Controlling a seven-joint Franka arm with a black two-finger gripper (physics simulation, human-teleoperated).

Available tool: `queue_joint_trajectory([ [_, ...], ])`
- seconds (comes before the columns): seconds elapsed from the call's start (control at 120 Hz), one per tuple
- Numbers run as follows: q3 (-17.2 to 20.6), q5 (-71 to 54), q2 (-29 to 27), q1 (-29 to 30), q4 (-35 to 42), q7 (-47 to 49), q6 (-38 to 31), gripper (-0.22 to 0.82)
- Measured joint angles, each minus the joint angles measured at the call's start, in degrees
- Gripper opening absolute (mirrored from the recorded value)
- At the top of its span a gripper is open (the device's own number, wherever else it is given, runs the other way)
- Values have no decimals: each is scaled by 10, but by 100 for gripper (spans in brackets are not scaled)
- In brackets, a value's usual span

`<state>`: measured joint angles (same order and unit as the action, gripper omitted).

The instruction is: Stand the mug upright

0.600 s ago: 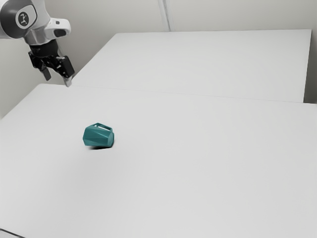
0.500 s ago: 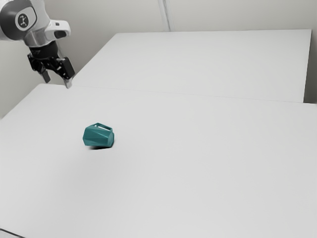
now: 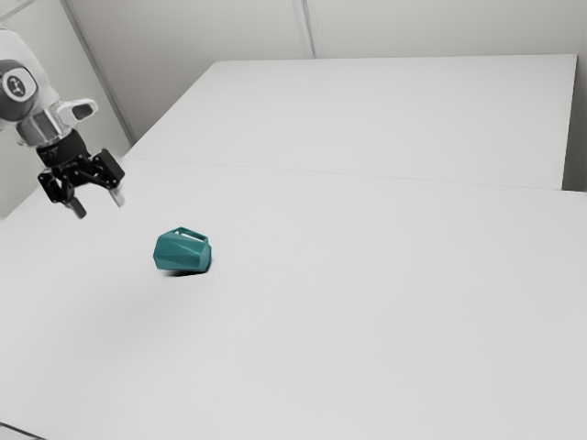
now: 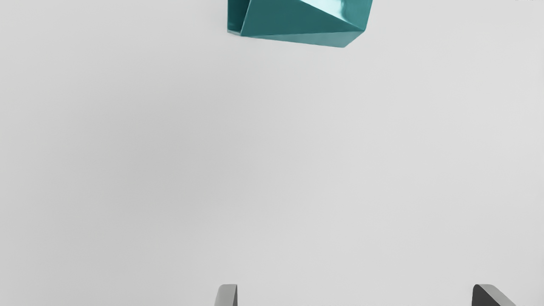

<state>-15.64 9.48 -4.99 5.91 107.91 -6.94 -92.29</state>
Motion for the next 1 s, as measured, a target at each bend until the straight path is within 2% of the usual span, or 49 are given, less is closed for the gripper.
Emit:
queue_joint_trajectory([
  [0.258, -2, 140, 93, 76, 2, -116, -35, 60],
  [0.717, -13, 278, 245, 102, -60, -361, -51, 60],
  [1.0, -16, 328, 304, 103, -99, -478, -40, 60],
])
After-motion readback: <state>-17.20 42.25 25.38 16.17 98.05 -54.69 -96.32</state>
